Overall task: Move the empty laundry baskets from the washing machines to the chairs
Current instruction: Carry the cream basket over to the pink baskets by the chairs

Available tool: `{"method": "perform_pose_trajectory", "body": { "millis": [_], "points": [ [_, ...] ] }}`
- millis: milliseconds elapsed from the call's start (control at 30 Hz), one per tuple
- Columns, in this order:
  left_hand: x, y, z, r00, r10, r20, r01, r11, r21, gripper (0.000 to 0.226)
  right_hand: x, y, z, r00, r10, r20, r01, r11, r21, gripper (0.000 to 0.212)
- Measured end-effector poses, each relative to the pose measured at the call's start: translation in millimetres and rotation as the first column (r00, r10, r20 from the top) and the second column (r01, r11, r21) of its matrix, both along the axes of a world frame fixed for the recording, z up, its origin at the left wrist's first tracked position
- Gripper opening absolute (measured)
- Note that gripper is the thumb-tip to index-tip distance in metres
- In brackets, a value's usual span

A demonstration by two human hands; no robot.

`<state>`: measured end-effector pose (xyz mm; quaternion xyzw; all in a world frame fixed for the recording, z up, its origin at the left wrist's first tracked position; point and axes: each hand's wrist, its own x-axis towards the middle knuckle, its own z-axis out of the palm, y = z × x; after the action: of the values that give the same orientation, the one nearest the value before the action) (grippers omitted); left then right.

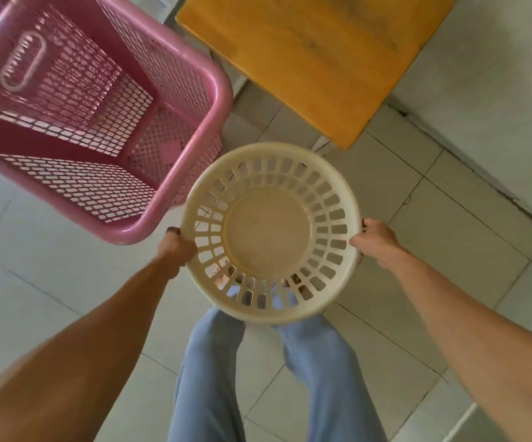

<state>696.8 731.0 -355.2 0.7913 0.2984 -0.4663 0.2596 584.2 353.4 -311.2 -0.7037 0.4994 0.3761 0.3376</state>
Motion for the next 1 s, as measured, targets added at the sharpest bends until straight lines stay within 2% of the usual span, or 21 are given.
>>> {"method": "perform_pose_trajectory", "body": {
  "millis": [267, 400, 500, 667, 900, 1000],
  "points": [
    [26, -1, -72, 0.997, 0.074, 0.003, -0.074, 0.997, 0.017, 0.054, 26, 0, -70, 0.997, -0.052, 0.053, 0.053, 0.998, -0.030, 0.019],
    [26, -1, -89, 0.995, 0.103, 0.001, -0.103, 0.994, 0.025, 0.055, 34, 4, -92, 0.992, -0.090, 0.089, 0.095, 0.994, -0.047, 0.026],
    [26, -3, -91, 0.994, 0.109, 0.015, -0.110, 0.993, 0.044, 0.053, 39, 7, -96, 0.983, -0.115, 0.145, 0.127, 0.989, -0.076, 0.034],
    [24, -3, -90, 0.993, 0.115, 0.019, -0.116, 0.991, 0.064, 0.049, 43, 9, -93, 0.962, -0.175, 0.207, 0.200, 0.974, -0.106, 0.036],
    [19, -8, -81, 0.991, 0.117, 0.058, -0.120, 0.992, 0.043, 0.054, 29, 12, -88, 0.970, -0.174, 0.167, 0.184, 0.982, -0.045, 0.050],
    [19, -8, -58, 0.994, 0.069, 0.084, -0.071, 0.997, 0.017, 0.049, 22, 25, -79, 0.971, -0.174, 0.165, 0.183, 0.982, -0.042, 0.042]
  ]
}}
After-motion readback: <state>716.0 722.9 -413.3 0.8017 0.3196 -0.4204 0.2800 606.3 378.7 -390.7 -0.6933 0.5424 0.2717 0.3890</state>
